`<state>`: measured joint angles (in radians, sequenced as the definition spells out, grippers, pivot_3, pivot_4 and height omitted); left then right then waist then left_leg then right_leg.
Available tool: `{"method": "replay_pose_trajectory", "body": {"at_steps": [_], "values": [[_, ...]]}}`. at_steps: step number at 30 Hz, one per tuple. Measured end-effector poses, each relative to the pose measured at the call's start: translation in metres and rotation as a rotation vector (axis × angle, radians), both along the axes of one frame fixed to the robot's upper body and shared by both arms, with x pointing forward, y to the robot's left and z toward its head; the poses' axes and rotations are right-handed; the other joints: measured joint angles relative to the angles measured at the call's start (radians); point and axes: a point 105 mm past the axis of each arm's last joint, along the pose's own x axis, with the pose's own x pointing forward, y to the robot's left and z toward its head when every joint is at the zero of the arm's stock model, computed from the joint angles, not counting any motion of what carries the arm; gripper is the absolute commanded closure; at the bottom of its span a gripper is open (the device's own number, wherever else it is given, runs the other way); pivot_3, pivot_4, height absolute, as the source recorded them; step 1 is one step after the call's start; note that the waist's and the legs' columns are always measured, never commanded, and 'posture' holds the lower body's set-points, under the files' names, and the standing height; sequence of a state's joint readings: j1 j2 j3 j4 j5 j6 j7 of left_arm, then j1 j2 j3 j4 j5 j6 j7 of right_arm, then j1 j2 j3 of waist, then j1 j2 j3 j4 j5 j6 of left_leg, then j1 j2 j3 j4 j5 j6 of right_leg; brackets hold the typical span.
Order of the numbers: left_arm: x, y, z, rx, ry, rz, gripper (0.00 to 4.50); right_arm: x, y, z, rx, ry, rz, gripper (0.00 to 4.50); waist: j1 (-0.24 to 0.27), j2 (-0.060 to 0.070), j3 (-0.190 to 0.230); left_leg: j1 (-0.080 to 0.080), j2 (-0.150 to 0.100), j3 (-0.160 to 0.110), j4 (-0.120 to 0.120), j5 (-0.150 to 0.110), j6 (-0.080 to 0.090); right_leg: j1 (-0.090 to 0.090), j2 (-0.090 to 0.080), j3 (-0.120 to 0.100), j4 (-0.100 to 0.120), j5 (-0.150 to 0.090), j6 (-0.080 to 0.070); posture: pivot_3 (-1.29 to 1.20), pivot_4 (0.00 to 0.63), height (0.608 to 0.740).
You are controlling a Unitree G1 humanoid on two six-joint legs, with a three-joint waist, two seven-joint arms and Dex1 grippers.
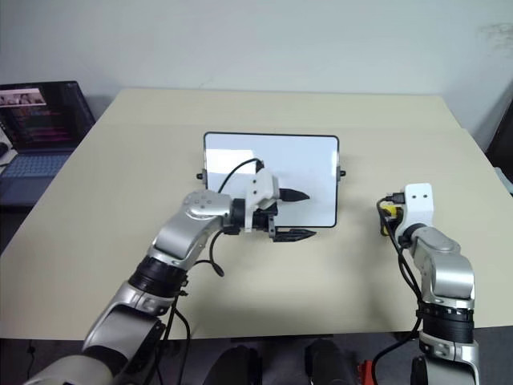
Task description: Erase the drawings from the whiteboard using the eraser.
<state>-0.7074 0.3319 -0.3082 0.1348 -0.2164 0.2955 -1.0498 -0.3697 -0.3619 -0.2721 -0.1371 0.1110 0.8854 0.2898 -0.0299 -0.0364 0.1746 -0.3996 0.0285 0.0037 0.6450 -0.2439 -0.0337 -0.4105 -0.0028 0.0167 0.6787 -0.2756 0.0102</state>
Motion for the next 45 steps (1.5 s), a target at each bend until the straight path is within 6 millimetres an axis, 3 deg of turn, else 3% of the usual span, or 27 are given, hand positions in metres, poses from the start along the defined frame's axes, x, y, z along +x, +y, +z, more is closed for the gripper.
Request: {"method": "replay_pose_trajectory", "body": {"at_steps": [4,5,10,15,19,24,29,33,38,45], "values": [[0.0,-0.001,0.0,-0.005,-0.002,0.004,0.0,0.001,-0.002,0.002,-0.003,-0.009,-0.003,0.17,0.0,0.0,0.0,0.0,0.0,0.0,0.0,0.0,0.0,0.0,0.0,0.0,0.0,0.0,0.0,0.0,0.15,0.74],[0.001,-0.001,0.0,-0.005,-0.002,0.008,0.0,0.001,-0.002,0.003,-0.003,-0.013,-0.003,0.04,0.0,0.0,0.0,0.0,0.0,0.0,0.0,0.0,0.0,0.0,0.0,0.0,0.0,0.0,0.0,0.0,0.15,0.74],[0.002,0.009,-0.005,-0.037,0.035,0.061,0.0,-0.001,0.004,0.018,-0.004,-0.08,0.027,0.04,-0.002,0.001,0.001,0.0,0.001,0.0,0.0,0.0,0.0,0.0,0.0,0.0,0.0,0.0,0.0,0.0,0.15,0.74],[0.014,0.046,0.006,-0.159,0.046,0.265,0.0,-0.023,0.03,0.052,-0.006,-0.241,0.105,0.04,-0.001,0.001,0.001,0.0,0.003,-0.002,0.0,0.0,0.0,0.0,0.0,-0.001,0.001,0.0,0.0,0.0,0.15,0.74],[0.01,0.09,0.008,-0.289,0.034,0.518,0.0,-0.049,0.051,0.039,-0.057,-0.298,0.106,0.04,-0.002,0.002,0.0,0.0,0.003,-0.001,0.0,-0.001,-0.002,0.0,-0.005,0.0,0.0,0.0,0.001,0.0,0.15,0.74],[-0.017,0.135,-0.028,-0.329,0.081,0.822,0.0,-0.079,0.062,0.025,-0.023,-0.414,0.036,0.04,0.001,0.001,0.0,0.001,0.002,-0.001,0.0,-0.002,-0.003,0.001,-0.008,0.0,0.001,-0.002,0.004,0.0,0.15,0.74],[-0.033,0.18,-0.054,-0.317,0.02,1.142,0.0,-0.096,0.051,-0.002,0.033,-0.431,-0.084,0.04,0.004,0.0,-0.001,0.007,0.002,0.0,0.001,-0.001,-0.003,0.006,-0.009,-0.001,0.001,-0.003,0.004,0.0,0.15,0.74],[-0.033,0.205,-0.053,-0.344,-0.035,1.29,0.0,-0.097,0.043,-0.015,0.093,-0.428,-0.111,0.04,0.005,0.0,-0.001,0.008,0.002,0.0,0.001,0.0,-0.001,0.006,-0.009,-0.001,0.001,-0.002,0.003,0.0,0.15,0.74],[-0.024,0.208,-0.039,-0.408,-0.086,1.361,0.0,-0.093,0.031,-0.02,0.068,-0.437,-0.098,0.04,0.005,0.0,-0.001,0.007,0.001,0.0,0.001,0.0,-0.001,0.006,-0.008,0.0,0.0,-0.002,0.003,0.0,0.15,0.74],[-0.033,0.208,-0.05,-0.384,-0.072,1.42,0.0,-0.108,0.023,-0.027,0.032,-0.404,-0.107,0.04,0.003,0.0,-0.001,0.006,0.003,0.0,-0.001,-0.002,-0.004,0.005,-0.007,-0.001,0.0,-0.004,0.001,0.0,0.15,0.74]]}}
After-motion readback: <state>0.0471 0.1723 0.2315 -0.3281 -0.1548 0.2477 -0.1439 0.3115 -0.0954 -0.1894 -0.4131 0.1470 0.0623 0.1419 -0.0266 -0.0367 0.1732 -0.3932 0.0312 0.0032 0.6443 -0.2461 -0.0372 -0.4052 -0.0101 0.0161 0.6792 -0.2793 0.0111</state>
